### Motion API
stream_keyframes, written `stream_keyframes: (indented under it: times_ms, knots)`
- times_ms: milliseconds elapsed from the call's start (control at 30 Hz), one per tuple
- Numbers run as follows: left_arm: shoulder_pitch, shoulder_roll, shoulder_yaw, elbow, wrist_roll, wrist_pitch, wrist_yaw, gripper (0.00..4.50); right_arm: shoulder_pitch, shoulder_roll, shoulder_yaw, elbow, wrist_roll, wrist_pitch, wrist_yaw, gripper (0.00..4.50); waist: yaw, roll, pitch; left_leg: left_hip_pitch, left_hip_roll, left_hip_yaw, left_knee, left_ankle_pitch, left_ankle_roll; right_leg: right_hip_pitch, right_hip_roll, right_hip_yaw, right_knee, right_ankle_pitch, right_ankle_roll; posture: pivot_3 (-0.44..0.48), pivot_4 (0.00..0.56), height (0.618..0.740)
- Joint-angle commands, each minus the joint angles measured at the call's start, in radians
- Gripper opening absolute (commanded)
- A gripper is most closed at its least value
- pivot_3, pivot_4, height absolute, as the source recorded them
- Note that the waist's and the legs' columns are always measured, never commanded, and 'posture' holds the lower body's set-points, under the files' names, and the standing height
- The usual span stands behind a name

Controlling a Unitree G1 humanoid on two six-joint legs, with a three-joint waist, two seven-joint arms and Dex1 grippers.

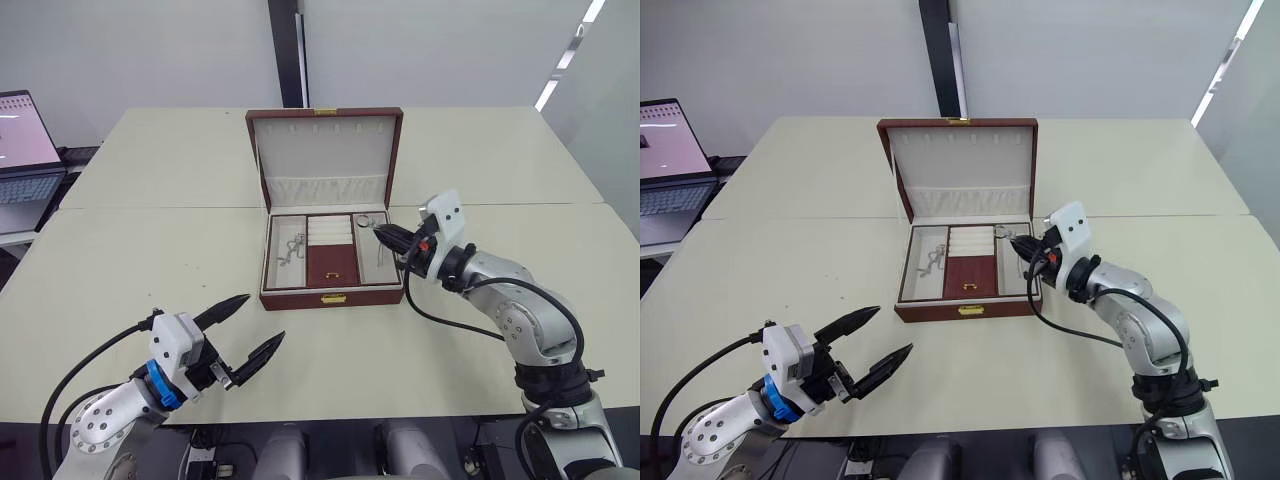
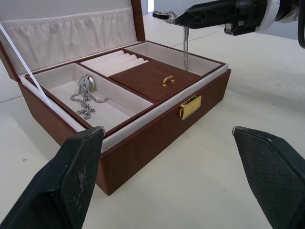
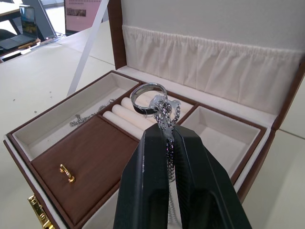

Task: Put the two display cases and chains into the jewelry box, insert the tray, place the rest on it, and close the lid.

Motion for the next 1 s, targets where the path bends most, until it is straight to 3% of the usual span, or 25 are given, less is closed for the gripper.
stream_keyframes:
  times_ms: [33,167,233,500,667,900,1000]
  knots:
    - [-0.006,-0.001,-0.008,-0.037,-0.003,0.003,0.008,4.5,-0.001,0.003,-0.011,-0.022,-0.006,-0.003,-0.012,0.01,0.0,0.0,0.0,0.0,0.0,0.0,0.0,0.0,0.0,0.0,0.0,0.0,0.0,0.0,0.0,0.0,0.15,0.74]
    - [-0.007,0.001,-0.005,-0.036,-0.003,0.015,0.012,4.5,0.005,-0.011,-0.004,-0.011,-0.017,0.0,-0.009,0.01,0.0,0.0,0.0,0.0,0.0,0.0,0.0,0.0,0.0,0.0,0.0,0.0,0.0,0.0,0.0,0.0,0.15,0.74]
    - [-0.008,0.001,0.001,-0.037,-0.009,0.023,0.013,4.5,0.005,-0.004,-0.014,-0.007,-0.008,0.008,-0.016,0.69,0.0,0.0,0.0,0.0,0.0,0.0,0.0,0.0,0.0,0.0,0.0,0.0,0.0,0.0,0.0,0.0,0.15,0.74]
    - [-0.02,0.013,0.015,-0.051,-0.034,0.062,0.021,4.5,0.014,0.0,-0.04,-0.012,0.012,-0.003,-0.011,2.73,0.0,0.0,0.0,0.0,0.0,0.0,0.0,0.0,0.0,0.0,0.0,0.0,0.0,0.0,0.0,0.0,0.15,0.74]
    - [-0.051,0.031,0.02,-0.057,-0.051,0.115,0.023,4.5,0.041,-0.034,-0.083,-0.025,0.033,-0.026,0.034,4.37,0.0,0.0,0.0,0.0,0.0,0.0,0.0,0.0,0.0,0.0,0.0,0.0,0.0,0.0,0.0,0.0,0.15,0.74]
    - [-0.117,0.103,0.099,0.009,-0.125,0.238,0.018,4.5,0.111,-0.182,-0.194,0.016,0.065,-0.117,0.203,4.48,0.001,0.0,0.001,-0.001,0.0,0.0,0.0,0.0,0.0,0.0,0.0,0.0,0.0,0.0,0.0,0.0,0.15,0.74]
    - [-0.173,0.145,0.137,0.117,-0.122,0.273,0.009,4.5,0.165,-0.308,-0.246,0.124,0.03,-0.225,0.343,4.48,0.0,0.001,0.001,0.0,0.0,0.0,0.0,0.0,0.0,0.0,0.0,0.0,0.0,0.0,0.0,0.0,0.15,0.74]
